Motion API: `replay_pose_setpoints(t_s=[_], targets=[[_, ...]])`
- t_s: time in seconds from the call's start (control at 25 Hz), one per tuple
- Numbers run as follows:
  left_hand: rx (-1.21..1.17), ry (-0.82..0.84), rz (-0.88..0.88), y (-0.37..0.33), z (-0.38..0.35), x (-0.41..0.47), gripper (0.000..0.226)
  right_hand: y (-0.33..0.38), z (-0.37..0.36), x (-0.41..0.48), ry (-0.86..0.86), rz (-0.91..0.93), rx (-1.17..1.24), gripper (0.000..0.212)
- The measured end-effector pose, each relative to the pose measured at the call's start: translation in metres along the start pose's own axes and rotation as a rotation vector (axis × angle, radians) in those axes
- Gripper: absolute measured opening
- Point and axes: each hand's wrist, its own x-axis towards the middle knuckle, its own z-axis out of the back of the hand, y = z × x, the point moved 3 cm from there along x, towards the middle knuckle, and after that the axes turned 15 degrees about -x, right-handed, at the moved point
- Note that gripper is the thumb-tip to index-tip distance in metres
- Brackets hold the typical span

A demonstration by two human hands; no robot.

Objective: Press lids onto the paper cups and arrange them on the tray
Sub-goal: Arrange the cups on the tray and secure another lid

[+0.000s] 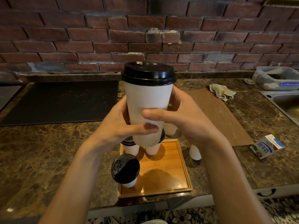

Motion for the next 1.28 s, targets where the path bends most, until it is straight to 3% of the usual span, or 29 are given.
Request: replay_pose_setpoints(t_s=[0.24,0.72,1.0,1.28], targets=[[0.056,-0.048,-0.043,0.0,0.0,0.0,0.07,0.003,0.0,0.003,0.018,-0.013,-0.036,0.069],[0.067,-0.285,-0.134,0.005,-0.01,0.004,0.079,0.008,-0.012,0.006,-0.239,-0.09,-0.263,0.086],[0.11,-0.208,-0.114,0.008,-0.007,0.008,0.082,0.009,-0.009,0.006,-0.27,-0.065,-0.223,0.078],[0.076,-0.066,-0.066,-0.002,-0.002,0.009,0.076,0.008,0.004,0.006,-0.149,0.0,-0.061,0.068]])
